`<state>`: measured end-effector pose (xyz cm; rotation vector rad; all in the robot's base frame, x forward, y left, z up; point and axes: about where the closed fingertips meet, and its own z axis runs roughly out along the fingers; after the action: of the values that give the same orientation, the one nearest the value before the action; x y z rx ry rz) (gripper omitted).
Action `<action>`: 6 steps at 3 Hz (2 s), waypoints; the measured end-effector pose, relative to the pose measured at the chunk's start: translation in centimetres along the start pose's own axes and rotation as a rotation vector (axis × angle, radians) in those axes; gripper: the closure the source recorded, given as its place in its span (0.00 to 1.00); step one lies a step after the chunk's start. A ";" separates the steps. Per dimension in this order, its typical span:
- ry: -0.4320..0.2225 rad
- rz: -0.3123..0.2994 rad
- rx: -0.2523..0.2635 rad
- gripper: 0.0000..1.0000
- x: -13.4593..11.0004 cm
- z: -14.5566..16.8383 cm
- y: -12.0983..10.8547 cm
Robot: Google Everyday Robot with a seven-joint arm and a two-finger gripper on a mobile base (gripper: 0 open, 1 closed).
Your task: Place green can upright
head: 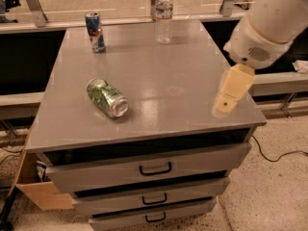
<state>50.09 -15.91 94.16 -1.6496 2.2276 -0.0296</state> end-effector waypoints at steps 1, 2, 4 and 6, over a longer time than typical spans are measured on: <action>-0.037 0.068 -0.018 0.00 -3.8 2.9 -1.4; -0.085 0.144 -0.058 0.00 -8.0 5.0 -2.3; -0.178 0.236 -0.181 0.00 -16.7 8.7 -0.8; -0.129 0.279 -0.248 0.00 -22.2 14.2 0.9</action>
Offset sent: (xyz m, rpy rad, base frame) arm 0.0868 0.1220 -0.0236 0.2263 0.1006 -0.1592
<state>59.06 7.84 86.90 -1.3930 2.4138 0.4292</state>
